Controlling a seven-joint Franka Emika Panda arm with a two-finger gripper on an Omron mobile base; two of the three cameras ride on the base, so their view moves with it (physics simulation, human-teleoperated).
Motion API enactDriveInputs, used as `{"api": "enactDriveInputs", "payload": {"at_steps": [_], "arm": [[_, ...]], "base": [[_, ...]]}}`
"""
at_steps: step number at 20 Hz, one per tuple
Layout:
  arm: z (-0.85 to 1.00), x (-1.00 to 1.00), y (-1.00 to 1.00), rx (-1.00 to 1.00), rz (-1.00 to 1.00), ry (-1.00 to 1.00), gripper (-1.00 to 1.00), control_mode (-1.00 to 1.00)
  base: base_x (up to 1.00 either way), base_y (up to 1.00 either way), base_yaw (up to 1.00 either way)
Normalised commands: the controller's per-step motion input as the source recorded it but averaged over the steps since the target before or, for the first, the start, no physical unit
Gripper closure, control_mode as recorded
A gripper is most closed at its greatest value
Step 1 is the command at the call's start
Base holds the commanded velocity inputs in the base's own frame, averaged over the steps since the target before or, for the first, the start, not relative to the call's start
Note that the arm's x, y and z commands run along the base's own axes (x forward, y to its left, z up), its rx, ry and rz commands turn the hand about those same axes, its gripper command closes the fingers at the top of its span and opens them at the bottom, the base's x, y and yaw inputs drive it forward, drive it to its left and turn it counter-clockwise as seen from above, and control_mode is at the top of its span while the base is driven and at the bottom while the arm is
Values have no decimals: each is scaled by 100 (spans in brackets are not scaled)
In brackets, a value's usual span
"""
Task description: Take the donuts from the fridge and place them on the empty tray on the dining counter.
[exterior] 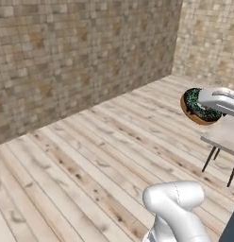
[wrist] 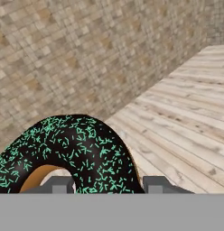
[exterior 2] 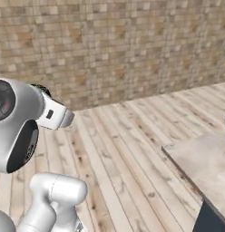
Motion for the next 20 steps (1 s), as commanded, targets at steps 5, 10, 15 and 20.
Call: {"api": "enactDriveInputs", "payload": {"at_steps": [5, 10, 15, 20], "arm": [[0, 0, 0, 0, 0, 0, 100, 100], [0, 0, 0, 0, 0, 0, 100, 100], [0, 0, 0, 0, 0, 0, 100, 100], [0, 0, 0, 0, 0, 0, 100, 100]], "base": [[17, 19, -98], [46, 54, -89], [72, 99, -43], [78, 100, -30]]}}
